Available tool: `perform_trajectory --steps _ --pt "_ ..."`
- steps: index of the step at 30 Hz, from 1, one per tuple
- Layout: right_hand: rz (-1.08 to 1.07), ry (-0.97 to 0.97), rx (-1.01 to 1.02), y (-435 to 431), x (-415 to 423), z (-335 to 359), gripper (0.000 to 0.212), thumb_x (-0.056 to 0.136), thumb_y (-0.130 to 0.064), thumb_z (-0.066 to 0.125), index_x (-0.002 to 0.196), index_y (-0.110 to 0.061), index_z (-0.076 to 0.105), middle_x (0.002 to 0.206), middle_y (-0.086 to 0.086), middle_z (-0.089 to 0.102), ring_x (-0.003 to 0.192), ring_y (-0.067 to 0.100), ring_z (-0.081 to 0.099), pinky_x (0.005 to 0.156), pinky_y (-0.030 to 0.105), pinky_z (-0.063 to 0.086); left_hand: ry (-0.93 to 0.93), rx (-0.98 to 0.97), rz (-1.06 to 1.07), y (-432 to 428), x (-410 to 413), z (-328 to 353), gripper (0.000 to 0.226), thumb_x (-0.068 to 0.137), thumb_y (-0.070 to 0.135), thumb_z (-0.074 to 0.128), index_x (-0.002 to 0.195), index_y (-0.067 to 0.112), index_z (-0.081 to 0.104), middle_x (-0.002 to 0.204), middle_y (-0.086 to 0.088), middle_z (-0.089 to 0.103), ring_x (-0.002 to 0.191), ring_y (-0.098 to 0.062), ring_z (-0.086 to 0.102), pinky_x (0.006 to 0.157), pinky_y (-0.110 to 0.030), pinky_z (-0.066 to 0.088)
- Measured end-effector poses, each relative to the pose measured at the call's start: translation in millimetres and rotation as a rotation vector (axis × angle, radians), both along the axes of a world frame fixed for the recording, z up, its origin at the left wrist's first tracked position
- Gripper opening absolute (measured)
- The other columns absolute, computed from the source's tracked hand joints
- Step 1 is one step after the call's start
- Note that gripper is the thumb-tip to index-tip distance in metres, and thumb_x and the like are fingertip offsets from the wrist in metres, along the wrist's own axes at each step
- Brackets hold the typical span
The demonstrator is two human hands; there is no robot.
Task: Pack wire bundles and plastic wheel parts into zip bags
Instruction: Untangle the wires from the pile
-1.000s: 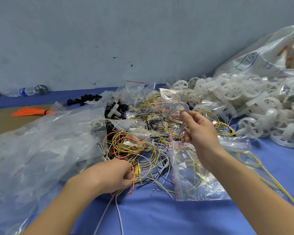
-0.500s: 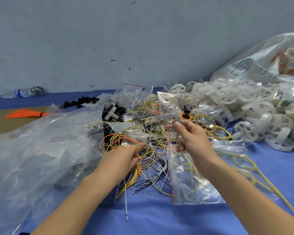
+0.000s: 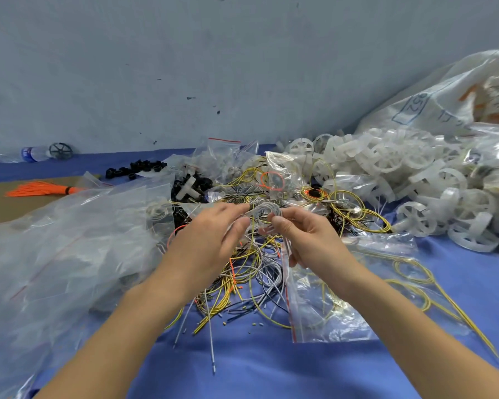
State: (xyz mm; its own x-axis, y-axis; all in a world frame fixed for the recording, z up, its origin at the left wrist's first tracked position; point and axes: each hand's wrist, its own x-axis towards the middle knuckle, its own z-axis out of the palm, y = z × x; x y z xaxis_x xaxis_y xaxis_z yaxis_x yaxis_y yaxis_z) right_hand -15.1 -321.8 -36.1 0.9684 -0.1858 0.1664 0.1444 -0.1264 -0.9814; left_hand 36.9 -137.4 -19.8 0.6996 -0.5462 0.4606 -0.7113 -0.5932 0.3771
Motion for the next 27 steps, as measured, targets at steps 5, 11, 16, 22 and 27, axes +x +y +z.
perform_trajectory --steps 5,11,16,22,27 --pt "0.041 0.011 -0.004 -2 -4 0 0.012 0.098 -0.019 0.058 0.099 -0.01 0.066 0.097 0.007 0.076 0.039 0.001 0.046 0.039 0.018 0.041 -0.018 -0.065 -0.001 0 -2 -5 0.027 0.101 0.032 0.046 0.119 0.025 0.066 0.081 0.015 0.064 0.083 -0.014 0.064 0.074 -0.039 0.051" --pt "-0.119 -0.018 -0.345 -14 -5 -6 0.023 0.101 -0.038 0.049 0.108 -0.024 0.066 0.093 -0.011 0.072 0.065 -0.002 0.06 0.06 0.027 0.049 0.072 -0.129 0.098 7 10 -7 0.019 0.1 0.032 0.05 0.099 0.027 0.068 0.055 0.014 0.056 0.05 -0.005 0.05 0.046 -0.02 0.031" --pt "-0.086 -0.045 -1.086 -28 -11 -19 0.036 0.098 -0.011 0.045 0.116 -0.038 0.062 0.122 -0.009 0.051 0.088 0.012 0.055 0.071 0.034 0.05 0.153 -0.025 0.154 17 19 -11 0.02 0.098 0.033 0.052 0.091 0.027 0.07 0.055 0.01 0.057 0.053 -0.004 0.051 0.046 -0.022 0.03" --pt "0.077 -0.115 -1.38 -32 -12 -29 0.045 0.091 -0.004 0.052 0.11 -0.044 0.063 0.151 -0.005 0.033 0.131 0.02 0.035 0.104 0.036 0.032 0.366 0.067 0.002 15 20 -18 0.022 0.097 0.033 0.054 0.084 0.028 0.071 0.051 0.012 0.05 0.044 -0.004 0.038 0.045 -0.019 0.029" --pt "0.128 -0.151 -1.424 -31 -12 -32 0.045 0.089 -0.004 0.054 0.112 -0.042 0.06 0.158 -0.004 0.024 0.141 0.02 0.025 0.109 0.039 0.025 0.457 0.166 -0.115 12 19 -24 0.024 0.097 0.038 0.053 0.08 0.032 0.069 0.06 0.008 0.051 0.052 -0.007 0.038 0.054 -0.03 0.033"
